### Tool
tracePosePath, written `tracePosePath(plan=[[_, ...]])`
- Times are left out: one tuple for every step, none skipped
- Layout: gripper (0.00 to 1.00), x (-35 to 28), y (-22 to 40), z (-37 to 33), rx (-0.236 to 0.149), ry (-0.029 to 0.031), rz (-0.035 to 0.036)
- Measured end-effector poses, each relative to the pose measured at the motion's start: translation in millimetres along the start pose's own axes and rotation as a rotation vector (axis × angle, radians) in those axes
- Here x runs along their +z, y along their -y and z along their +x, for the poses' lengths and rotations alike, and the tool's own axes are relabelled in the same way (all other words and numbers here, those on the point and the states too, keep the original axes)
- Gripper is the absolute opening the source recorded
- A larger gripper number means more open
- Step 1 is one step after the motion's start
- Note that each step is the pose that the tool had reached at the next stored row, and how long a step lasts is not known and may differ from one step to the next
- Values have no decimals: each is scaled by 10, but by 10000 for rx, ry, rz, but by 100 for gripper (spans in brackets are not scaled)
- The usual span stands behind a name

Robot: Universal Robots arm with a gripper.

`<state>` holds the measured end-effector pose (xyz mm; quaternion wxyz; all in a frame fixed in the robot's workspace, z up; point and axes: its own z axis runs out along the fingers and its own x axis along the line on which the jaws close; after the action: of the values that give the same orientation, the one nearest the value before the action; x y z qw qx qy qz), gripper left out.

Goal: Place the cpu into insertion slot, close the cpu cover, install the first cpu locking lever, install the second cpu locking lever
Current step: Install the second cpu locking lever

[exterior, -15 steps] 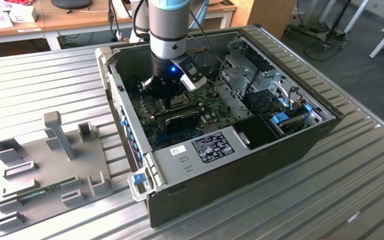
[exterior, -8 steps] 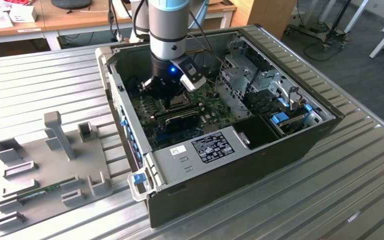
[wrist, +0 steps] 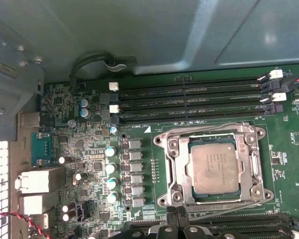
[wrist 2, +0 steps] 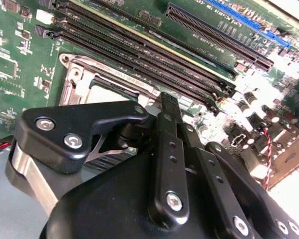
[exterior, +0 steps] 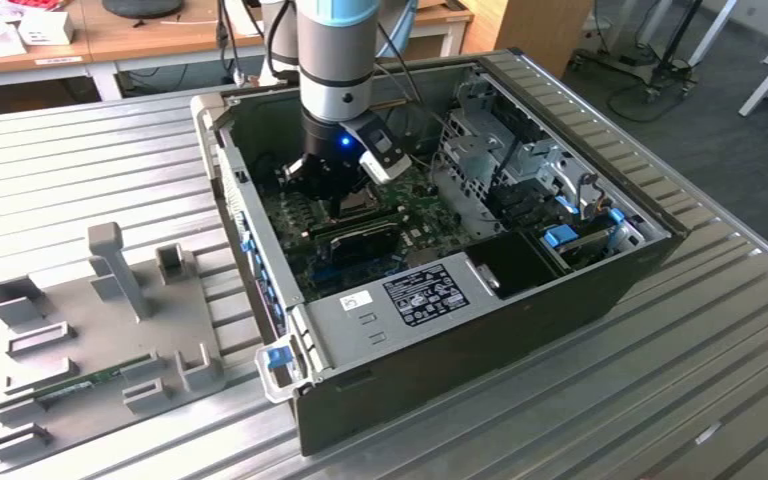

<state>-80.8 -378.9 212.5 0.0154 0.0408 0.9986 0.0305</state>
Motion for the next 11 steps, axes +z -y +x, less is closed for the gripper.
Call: tracePosePath(plan=[[10,7,-1,0,-1,-1,1],[10,15,-1,0,-2,0,2],[10,24,-1,1,-1,2,2],[10,32,-1,1,-1,5,1],[10,41,0,2,-1,11,0],[10,48,0,2,-1,17,-1],[10,52,1,2,-2,20,-2],[10,54,1,2,-2,21,0],[10,57,0,2,-2,22,-2],[10,62,0,2,-2,23,-3],[10,69,1,3,-2,24,-3]])
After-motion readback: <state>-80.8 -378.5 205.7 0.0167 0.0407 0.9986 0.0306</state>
